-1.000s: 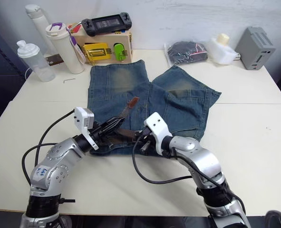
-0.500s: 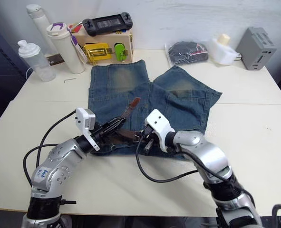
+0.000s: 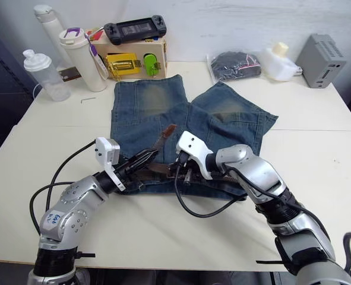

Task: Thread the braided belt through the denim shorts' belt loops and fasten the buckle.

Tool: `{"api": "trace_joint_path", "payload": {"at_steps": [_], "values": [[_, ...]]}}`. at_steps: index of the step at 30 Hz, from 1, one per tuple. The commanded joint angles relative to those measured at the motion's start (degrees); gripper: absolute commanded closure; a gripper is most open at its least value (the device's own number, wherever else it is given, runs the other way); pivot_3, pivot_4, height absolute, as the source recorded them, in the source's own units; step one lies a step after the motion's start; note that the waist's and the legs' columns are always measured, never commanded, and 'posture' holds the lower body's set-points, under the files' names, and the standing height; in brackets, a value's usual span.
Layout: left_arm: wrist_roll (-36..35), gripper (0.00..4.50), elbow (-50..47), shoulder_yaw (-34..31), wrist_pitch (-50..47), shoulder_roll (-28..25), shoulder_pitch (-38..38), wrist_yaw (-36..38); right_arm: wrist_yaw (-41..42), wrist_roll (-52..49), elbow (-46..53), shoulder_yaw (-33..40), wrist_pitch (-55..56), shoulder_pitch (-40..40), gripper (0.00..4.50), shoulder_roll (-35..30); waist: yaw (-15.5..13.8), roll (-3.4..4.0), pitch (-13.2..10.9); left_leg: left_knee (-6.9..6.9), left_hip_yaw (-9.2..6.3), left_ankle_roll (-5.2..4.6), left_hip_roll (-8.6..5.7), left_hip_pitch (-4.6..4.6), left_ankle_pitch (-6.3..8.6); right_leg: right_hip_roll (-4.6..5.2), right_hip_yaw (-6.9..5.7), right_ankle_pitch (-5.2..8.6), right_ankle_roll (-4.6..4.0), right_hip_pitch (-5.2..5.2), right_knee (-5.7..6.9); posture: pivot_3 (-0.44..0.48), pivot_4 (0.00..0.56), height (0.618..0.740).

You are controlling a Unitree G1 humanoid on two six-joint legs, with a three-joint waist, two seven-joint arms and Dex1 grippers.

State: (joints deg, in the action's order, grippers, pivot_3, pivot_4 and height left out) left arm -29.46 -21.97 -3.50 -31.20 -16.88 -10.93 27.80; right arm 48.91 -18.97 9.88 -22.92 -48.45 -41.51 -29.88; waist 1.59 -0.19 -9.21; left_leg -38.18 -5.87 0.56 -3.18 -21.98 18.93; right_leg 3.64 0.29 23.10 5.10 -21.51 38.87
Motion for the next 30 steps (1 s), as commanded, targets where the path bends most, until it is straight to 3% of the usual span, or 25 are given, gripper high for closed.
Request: {"api": "trace_joint_path", "payload": {"at_steps": [1, 30], "values": [[-0.93, 4.50, -2.56, -0.75, 0.92, -0.27, 0.15, -0.12, 0.84, 1.66, -0.50, -1.04, 1.94, -0.69, 4.42, 0.51, 0.00, 0.00, 0.00, 0.00, 0.00, 0.00, 0.00, 0.00, 0.00, 0.00, 0.00, 0.00, 0.00, -0.01, 0.00, 0.000, 0.150, 0.740], [-0.75, 4.50, -2.31, -0.54, 1.39, -0.02, 0.14, -0.56, 4.55, 5.10, -3.80, 0.58, 3.98, -1.79, 4.42, 1.00, -0.01, 0.00, 0.00, 0.01, 0.01, 0.00, 0.00, 0.00, 0.00, 0.01, 0.00, 0.00, 0.00, -0.01, -0.04, 0.000, 0.150, 0.740]]}}
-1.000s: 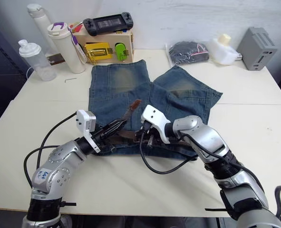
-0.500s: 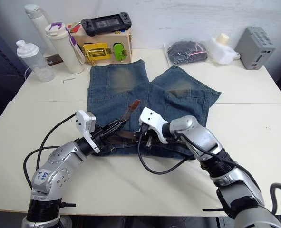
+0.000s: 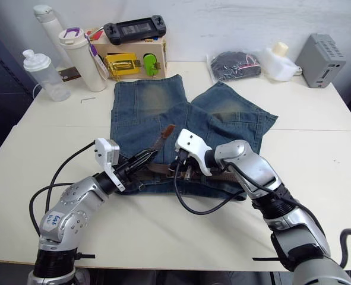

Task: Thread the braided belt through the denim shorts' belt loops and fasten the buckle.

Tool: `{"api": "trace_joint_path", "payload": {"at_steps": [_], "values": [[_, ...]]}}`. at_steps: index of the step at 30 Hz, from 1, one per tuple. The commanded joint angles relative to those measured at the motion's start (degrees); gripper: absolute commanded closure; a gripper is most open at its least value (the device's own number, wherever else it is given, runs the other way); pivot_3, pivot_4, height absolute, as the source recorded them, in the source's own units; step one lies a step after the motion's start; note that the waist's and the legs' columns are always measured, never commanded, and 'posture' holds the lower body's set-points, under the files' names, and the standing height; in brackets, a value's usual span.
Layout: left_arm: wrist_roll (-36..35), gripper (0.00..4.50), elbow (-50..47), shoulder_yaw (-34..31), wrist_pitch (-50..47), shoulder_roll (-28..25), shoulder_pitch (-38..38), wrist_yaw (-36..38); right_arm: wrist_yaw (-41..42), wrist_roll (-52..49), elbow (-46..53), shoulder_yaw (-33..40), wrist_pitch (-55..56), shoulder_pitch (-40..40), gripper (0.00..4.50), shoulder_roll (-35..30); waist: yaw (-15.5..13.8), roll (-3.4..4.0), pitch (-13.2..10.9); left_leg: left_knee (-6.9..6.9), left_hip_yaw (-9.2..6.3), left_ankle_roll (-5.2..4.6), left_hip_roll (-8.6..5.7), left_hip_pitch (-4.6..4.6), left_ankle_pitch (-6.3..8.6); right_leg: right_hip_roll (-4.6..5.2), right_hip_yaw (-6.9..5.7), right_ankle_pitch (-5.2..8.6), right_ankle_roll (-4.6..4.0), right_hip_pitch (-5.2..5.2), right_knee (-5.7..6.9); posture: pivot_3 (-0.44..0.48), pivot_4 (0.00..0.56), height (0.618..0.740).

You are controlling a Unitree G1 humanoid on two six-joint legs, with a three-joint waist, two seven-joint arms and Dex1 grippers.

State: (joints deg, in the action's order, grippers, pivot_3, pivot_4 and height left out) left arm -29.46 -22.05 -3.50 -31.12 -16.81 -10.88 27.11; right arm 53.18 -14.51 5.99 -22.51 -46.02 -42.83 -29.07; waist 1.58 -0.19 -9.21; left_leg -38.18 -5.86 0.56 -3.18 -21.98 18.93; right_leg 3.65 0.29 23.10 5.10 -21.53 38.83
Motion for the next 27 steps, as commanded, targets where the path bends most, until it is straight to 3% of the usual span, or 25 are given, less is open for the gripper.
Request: {"api": "trace_joint_path", "payload": {"at_steps": [1, 18, 27], "values": [[-0.78, 4.50, -2.32, -0.60, 1.26, -0.11, 0.13, 0.07, 0.33, 1.06, -0.27, -0.17, 1.90, -0.37, 4.42, 0.17, 0.00, 0.00, 0.00, 0.00, 0.00, 0.00, 0.00, 0.00, 0.00, 0.00, 0.00, 0.00, 0.00, 0.00, 0.00, 0.000, 0.150, 0.740], [-0.72, 4.50, -2.38, -0.74, 1.27, -0.13, 0.04, -0.27, 1.62, 4.40, -1.68, -3.12, 3.94, 1.00, 4.42, 0.62, 0.01, 0.00, 0.00, 0.01, 0.00, 0.00, 0.00, 0.00, 0.00, 0.00, 0.00, 0.00, 0.00, 0.00, 0.00, 0.000, 0.150, 0.740], [-0.57, 4.50, -2.21, -0.65, 1.36, -0.05, -0.18, -0.40, 3.01, 10.65, -3.82, -8.87, 7.19, 0.43, 4.42, -0.86, 0.04, 0.01, 0.01, 0.00, -0.01, 0.00, 0.01, 0.01, 0.00, -0.01, -0.01, 0.00, 0.00, 0.00, 0.00, 0.000, 0.150, 0.740]]}}
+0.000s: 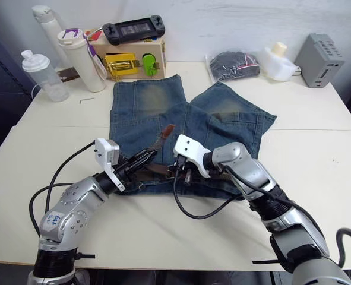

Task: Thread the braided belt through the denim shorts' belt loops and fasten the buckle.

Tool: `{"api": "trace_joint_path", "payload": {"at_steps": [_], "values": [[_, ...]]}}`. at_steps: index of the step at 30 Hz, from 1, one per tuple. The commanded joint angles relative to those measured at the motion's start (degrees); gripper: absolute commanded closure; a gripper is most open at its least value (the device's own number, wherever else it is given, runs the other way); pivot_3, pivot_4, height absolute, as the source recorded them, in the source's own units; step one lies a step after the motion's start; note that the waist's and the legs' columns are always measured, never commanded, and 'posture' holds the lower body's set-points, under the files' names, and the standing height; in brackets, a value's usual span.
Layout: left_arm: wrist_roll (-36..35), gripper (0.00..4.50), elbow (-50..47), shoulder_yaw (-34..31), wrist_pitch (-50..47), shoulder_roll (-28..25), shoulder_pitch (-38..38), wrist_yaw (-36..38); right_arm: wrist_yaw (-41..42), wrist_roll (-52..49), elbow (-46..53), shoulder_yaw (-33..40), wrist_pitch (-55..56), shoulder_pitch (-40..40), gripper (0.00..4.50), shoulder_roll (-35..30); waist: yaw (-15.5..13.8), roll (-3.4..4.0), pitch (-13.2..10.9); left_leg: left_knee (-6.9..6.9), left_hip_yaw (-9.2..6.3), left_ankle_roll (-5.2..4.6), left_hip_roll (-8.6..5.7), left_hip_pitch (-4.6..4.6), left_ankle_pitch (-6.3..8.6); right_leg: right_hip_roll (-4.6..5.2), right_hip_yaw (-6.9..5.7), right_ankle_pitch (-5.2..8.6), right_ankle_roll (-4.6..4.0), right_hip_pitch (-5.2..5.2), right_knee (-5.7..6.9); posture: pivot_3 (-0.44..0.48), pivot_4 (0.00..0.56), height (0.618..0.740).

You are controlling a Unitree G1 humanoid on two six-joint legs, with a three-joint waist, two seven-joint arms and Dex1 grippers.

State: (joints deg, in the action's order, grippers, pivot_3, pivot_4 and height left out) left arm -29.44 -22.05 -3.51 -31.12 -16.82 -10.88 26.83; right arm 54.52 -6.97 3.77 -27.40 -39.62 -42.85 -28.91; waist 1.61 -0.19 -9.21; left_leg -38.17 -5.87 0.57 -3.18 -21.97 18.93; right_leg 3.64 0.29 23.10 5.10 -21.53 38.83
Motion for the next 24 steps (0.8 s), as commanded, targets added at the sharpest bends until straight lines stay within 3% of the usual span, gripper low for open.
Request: {"api": "trace_joint_path", "payload": {"at_steps": [1, 12, 24], "values": [[-0.54, 4.50, -2.16, -0.60, 1.40, -0.02, -0.20, -0.13, 1.99, 3.72, -1.77, -4.57, 1.36, 0.26, 4.42, -1.00, 0.00, -0.01, 0.01, 0.00, 0.00, 0.00, 0.00, 0.00, 0.00, 0.00, 0.00, 0.00, 0.00, 0.00, 0.00, 0.000, 0.150, 0.740], [-0.31, 4.50, -1.71, -0.44, 1.68, 0.19, -0.70, -0.12, 5.80, 8.66, -0.12, -7.70, 4.62, 0.29, 4.42, -1.02, -0.02, -0.06, 0.07, 0.01, -0.01, 0.00, 0.00, 0.10, 0.00, 0.01, 0.00, 0.00, 0.00, 0.02, -0.08, 0.000, 0.150, 0.740], [-0.08, 4.50, -1.87, -0.04, 1.90, 0.22, -0.19, 0.15, 6.75, 1.83, 8.24, 3.02, -3.10, -1.12, 4.42, -2.13, -0.10, -0.07, 0.07, 0.01, 0.00, 0.00, -0.01, 0.06, 0.00, 0.03, 0.01, 0.00, 0.00, 0.04, -0.13, 0.000, 0.150, 0.740]]}}
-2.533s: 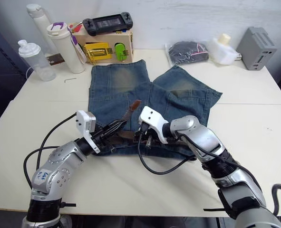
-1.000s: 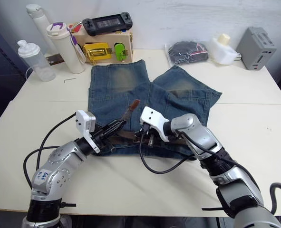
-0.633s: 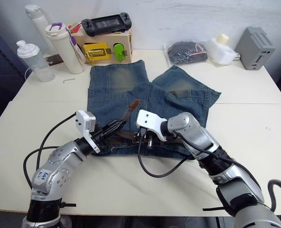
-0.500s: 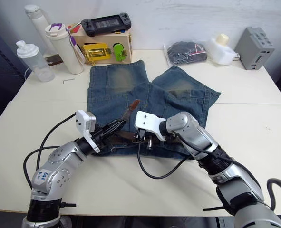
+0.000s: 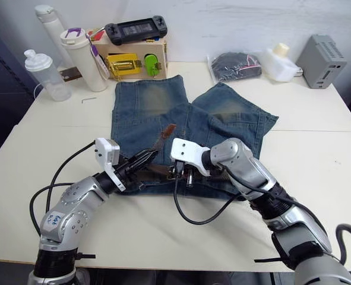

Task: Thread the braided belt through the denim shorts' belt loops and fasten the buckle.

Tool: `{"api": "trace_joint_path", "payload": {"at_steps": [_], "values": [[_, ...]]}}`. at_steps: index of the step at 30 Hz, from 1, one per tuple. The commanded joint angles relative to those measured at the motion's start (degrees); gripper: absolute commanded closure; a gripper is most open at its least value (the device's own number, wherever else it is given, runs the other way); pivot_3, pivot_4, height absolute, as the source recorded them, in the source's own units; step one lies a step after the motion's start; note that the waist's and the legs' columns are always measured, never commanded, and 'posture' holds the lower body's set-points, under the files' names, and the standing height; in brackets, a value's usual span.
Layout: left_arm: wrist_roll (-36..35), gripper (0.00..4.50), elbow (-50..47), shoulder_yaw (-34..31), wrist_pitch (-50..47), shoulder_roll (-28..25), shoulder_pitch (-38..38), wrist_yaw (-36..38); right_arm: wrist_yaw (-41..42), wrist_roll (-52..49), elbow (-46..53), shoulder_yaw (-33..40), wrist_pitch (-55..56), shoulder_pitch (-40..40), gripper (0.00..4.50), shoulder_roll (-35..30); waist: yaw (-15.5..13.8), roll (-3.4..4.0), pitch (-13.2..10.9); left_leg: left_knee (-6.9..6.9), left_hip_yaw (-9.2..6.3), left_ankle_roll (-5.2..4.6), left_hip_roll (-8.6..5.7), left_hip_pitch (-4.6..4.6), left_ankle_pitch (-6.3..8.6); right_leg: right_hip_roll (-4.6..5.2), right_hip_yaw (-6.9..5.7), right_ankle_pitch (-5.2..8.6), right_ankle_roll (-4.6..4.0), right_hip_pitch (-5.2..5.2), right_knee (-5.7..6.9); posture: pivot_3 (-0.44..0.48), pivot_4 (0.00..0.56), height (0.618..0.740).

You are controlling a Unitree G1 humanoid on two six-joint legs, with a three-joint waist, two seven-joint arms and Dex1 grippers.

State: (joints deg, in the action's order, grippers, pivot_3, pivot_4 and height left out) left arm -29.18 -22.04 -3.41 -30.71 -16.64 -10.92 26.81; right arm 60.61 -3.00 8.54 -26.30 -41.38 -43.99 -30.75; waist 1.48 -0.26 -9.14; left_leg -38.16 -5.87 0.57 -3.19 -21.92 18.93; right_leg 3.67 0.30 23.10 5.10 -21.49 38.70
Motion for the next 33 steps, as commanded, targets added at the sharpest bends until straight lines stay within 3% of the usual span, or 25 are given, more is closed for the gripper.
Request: {"api": "trace_joint_path", "payload": {"at_steps": [1, 33], "values": [[-0.37, 4.50, -1.84, -0.12, 1.55, 0.01, -0.16, 0.22, 0.58, -2.32, 3.65, 1.85, -1.50, 0.13, 4.42, -0.34, 0.03, 0.00, 0.00, 0.00, 0.00, 0.00, 0.01, 0.00, 0.00, -0.01, -0.01, 0.00, 0.00, 0.00, 0.00, 0.000, 0.150, 0.740], [-0.59, 4.50, -2.34, -0.26, 1.76, -0.14, 0.28, -0.08, -0.29, 1.60, -9.30, -3.40, 3.62, -2.90, 4.42, 3.55, 0.22, 0.00, 0.00, 0.00, 0.01, 0.01, 0.02, 0.01, 0.00, -0.02, -0.01, 0.00, 0.00, -0.02, -0.01, 0.000, 0.150, 0.740]]}}
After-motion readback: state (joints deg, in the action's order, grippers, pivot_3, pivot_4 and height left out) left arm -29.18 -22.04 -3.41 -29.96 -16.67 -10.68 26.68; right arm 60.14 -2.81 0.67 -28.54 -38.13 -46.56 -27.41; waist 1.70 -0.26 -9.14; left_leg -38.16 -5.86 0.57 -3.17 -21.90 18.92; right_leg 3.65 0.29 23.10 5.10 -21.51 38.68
